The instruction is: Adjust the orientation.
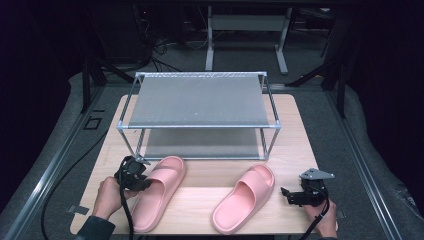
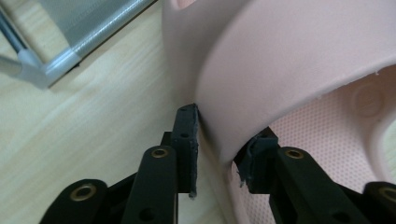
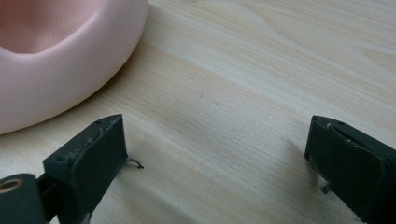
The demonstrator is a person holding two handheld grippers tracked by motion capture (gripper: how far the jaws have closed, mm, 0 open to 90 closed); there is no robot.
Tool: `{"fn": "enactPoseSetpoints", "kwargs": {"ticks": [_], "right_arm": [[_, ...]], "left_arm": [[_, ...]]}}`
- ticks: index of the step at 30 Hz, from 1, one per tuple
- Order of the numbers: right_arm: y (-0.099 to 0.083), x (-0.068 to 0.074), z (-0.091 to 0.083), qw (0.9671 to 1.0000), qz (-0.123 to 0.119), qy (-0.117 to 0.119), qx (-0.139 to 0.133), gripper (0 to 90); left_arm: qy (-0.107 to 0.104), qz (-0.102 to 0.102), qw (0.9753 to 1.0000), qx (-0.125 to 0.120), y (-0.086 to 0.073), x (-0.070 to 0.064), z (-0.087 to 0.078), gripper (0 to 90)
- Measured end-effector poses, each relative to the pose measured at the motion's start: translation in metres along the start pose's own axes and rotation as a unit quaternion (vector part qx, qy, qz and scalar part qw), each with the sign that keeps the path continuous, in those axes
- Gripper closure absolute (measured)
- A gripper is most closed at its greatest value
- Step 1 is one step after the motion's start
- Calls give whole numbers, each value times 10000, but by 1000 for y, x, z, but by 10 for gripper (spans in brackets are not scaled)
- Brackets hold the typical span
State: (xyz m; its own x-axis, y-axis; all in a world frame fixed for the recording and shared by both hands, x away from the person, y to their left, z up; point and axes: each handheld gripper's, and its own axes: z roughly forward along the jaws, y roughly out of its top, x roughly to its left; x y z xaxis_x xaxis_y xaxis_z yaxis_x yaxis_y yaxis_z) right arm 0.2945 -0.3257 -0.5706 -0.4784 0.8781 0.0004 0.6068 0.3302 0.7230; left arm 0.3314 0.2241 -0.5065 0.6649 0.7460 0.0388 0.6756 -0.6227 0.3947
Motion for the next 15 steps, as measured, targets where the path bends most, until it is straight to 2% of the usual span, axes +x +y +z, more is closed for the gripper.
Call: {"fn": "enactPoseSetpoints", "kwargs": {"ticks": [2,4,6,7,8,9,12,14,15], "right_arm": [[0,0,0,10000,0,2,0,51],[0,0,0,10000,-1,-4,0,51],[0,0,0,10000,0,3,-5,53],[0,0,0,10000,1,4,-4,53],[0,0,0,10000,1,-2,-3,53],[0,0,0,10000,0,-4,-2,53],[0,0,0,10000,4,-7,-4,54],[0,0,0,10000,5,-10,-5,55],[0,0,0,10000,6,-8,-8,55]], "left_arm": [[-85,164,9998,64,4,3,1,723],[-127,474,9987,125,10,5,1,747],[-170,594,9980,132,14,6,3,754],[-115,893,9958,180,17,6,4,762],[-143,1031,9944,208,19,6,5,766],[-167,1390,9898,259,24,8,5,766],[-229,1615,9863,262,32,12,7,770],[-298,1537,9871,342,35,16,9,773],[-468,1345,9889,429,36,18,11,764]]}}
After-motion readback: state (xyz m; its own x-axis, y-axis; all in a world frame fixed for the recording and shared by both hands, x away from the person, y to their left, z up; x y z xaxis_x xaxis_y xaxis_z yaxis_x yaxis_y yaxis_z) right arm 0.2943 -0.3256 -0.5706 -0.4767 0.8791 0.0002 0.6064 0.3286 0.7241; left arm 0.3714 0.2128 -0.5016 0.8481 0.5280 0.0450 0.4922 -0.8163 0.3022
